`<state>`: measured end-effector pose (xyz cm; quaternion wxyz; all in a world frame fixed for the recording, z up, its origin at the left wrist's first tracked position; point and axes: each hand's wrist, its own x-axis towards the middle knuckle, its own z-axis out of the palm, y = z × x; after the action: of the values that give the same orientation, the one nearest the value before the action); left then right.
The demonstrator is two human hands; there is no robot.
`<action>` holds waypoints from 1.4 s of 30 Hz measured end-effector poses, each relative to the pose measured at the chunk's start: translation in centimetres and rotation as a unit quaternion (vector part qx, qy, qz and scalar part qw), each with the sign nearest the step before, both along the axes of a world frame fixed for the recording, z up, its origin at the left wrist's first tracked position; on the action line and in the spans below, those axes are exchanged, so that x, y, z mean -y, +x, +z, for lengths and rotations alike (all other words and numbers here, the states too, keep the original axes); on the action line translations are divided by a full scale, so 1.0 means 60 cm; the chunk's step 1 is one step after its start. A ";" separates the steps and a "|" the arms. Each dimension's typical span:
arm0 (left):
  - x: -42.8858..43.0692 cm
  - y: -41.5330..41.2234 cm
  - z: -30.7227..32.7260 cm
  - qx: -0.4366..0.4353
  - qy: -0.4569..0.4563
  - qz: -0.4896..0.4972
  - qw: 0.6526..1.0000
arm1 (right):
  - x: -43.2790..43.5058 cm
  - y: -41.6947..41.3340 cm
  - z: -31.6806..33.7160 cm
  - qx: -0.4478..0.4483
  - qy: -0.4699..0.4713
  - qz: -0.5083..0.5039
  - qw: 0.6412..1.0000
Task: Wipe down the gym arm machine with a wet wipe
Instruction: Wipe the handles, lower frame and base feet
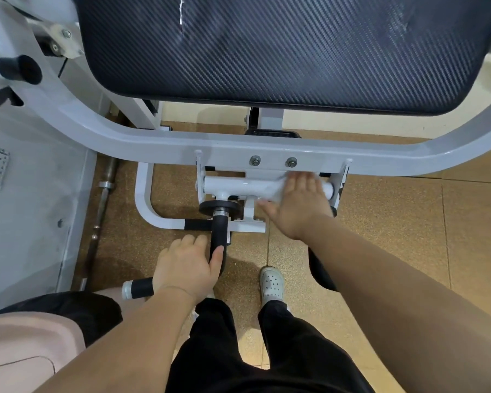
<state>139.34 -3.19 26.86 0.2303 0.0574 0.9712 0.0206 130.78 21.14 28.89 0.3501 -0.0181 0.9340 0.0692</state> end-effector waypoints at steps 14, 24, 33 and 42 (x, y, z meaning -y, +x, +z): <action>0.000 -0.002 0.001 0.010 -0.011 -0.007 1.000 | 0.042 0.033 -0.010 -0.018 -0.020 0.038 0.999; 0.001 -0.001 -0.004 0.002 0.002 -0.004 1.000 | 0.061 0.020 -0.013 -0.013 0.001 0.013 1.000; 0.000 0.001 -0.001 -0.015 0.010 0.005 1.000 | -0.020 0.013 0.017 0.028 0.052 -0.066 0.996; 0.003 0.003 -0.005 -0.015 0.012 0.019 1.000 | 0.084 -0.009 -0.009 -0.019 -0.141 0.188 0.972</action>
<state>139.54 -3.38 26.53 0.2143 0.0417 0.9752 0.0359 130.25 16.08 28.35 0.3064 -0.2416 0.9207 0.0019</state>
